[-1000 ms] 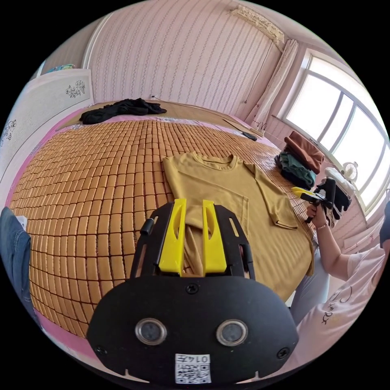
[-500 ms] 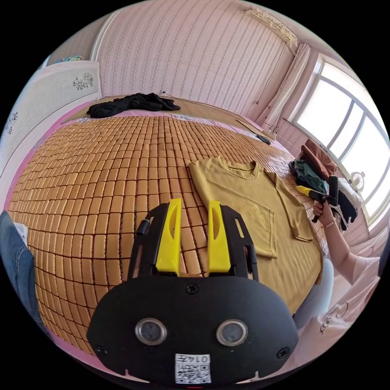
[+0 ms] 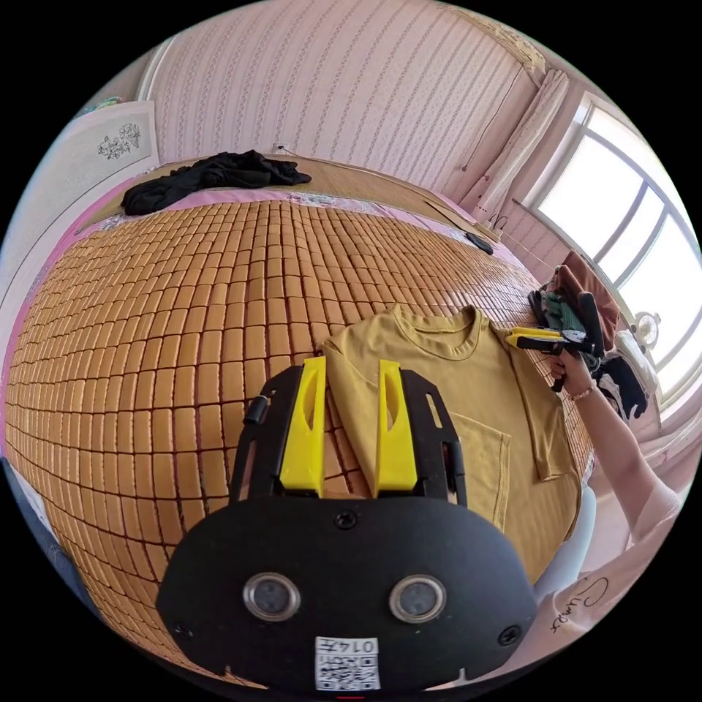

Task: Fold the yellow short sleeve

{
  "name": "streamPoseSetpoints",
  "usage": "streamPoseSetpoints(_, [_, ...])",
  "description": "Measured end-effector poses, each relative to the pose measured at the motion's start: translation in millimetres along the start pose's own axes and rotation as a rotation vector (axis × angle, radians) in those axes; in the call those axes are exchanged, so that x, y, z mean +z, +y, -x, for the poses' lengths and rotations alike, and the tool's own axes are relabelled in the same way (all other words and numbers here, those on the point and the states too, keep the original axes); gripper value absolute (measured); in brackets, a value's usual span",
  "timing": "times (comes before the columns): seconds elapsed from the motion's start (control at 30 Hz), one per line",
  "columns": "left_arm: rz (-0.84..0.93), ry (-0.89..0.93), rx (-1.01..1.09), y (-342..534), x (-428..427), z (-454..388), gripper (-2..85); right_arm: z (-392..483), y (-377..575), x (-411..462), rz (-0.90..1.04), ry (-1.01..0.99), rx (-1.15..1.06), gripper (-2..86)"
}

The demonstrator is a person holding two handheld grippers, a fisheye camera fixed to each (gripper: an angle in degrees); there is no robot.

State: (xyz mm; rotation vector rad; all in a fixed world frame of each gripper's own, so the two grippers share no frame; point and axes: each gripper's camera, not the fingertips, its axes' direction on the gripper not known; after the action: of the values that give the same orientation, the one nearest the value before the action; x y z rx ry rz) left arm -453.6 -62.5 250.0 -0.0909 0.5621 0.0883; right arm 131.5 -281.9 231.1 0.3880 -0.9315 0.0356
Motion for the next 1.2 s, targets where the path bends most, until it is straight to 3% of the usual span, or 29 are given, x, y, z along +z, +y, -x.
streamPoseSetpoints(0.03, [0.034, -0.014, 0.005, -5.7, 9.2, -3.8, 10.6, -1.2, -2.2, 0.6, 0.006, -0.004, -0.005, 3.3])
streamPoseSetpoints(0.33, [0.133, -0.052, 0.092, -24.8, 29.5, -24.0, -0.4, -14.4, -8.4, -29.7, -0.035, -0.116, 0.009, 0.7])
streamPoseSetpoints(0.83, [-0.232, -0.092, 0.035, -63.1, -66.7, -72.4, -1.0, -5.7, -9.4, -135.3, -0.265, -0.001, 0.061, 0.5])
streamPoseSetpoints(1.0, [-0.188, -0.073, 0.145, -20.8, -93.0, -86.3, -1.0, 8.4, 39.6, -152.9, -0.27, -0.085, -0.006, 0.5])
streamPoseSetpoints(1.2, [-0.183, -0.026, 0.235, 97.2, -143.0, -104.8, -1.0, 36.1, 164.4, -173.6, -0.28, -0.23, -0.072, 0.6])
